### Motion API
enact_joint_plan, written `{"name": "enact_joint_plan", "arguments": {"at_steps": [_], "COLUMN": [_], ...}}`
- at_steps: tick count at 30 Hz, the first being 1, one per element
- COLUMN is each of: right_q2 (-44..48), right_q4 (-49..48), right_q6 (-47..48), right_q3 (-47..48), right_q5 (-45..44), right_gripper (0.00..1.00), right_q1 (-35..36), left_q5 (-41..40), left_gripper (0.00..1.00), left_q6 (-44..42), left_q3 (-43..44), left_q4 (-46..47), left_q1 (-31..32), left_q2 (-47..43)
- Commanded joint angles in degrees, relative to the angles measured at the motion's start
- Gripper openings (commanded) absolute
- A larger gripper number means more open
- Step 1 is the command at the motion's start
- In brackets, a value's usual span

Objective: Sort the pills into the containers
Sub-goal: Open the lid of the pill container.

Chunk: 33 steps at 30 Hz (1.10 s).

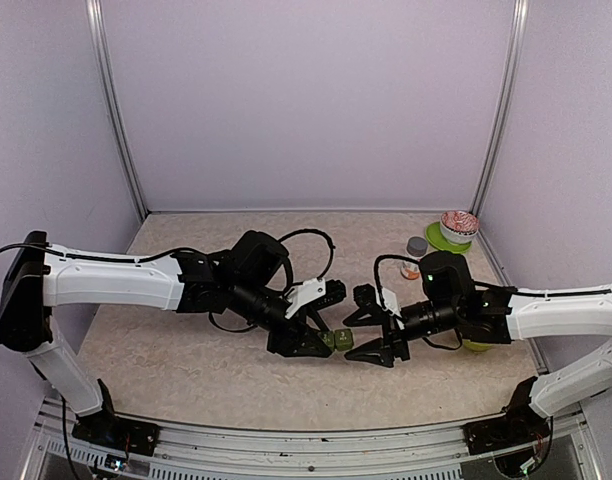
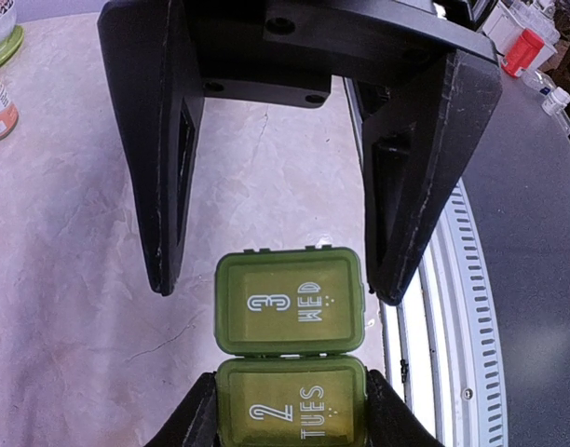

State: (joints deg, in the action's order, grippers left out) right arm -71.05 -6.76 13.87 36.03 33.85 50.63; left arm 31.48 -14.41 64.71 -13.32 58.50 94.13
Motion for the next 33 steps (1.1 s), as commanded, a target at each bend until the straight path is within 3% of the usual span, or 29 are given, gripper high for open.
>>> {"name": "enact_joint_plan", "arguments": {"at_steps": [1, 12, 18, 27, 33], "right_q2": [-0.6, -0.8, -0.1, -0.3, 1.3], "right_q4": [-0.9, -1.3, -1.5, -1.2, -1.6], "right_q6": [-0.3, -0.5, -0.4, -0.4, -1.2], "right_q3": [0.2, 0.4, 0.1, 0.4, -0.1], "right_q5": [0.3, -0.1, 0.3, 1.2, 2.8], "right_gripper": [0.71, 0.71, 0.58, 0.29, 0.27], "right_q1": [0.5, 0.5, 0.5, 0.5, 0.5], "left_q5": [1.2, 1.3, 1.3, 0.8, -1.2], "left_gripper": [0.13, 0.13, 0.13, 0.13, 0.13], "left_q6": [-0.6, -0.8, -0.7, -0.7, -0.6], "left_q3": [0.4, 0.5, 0.7, 0.8, 0.6], "left_q4": [0.8, 0.7, 0.6, 0.5, 0.4], "left_q1": [0.3, 0.4, 0.4, 0.5, 0.8], "left_q2": [-0.5, -0.4, -0.1, -0.2, -0.3]}}
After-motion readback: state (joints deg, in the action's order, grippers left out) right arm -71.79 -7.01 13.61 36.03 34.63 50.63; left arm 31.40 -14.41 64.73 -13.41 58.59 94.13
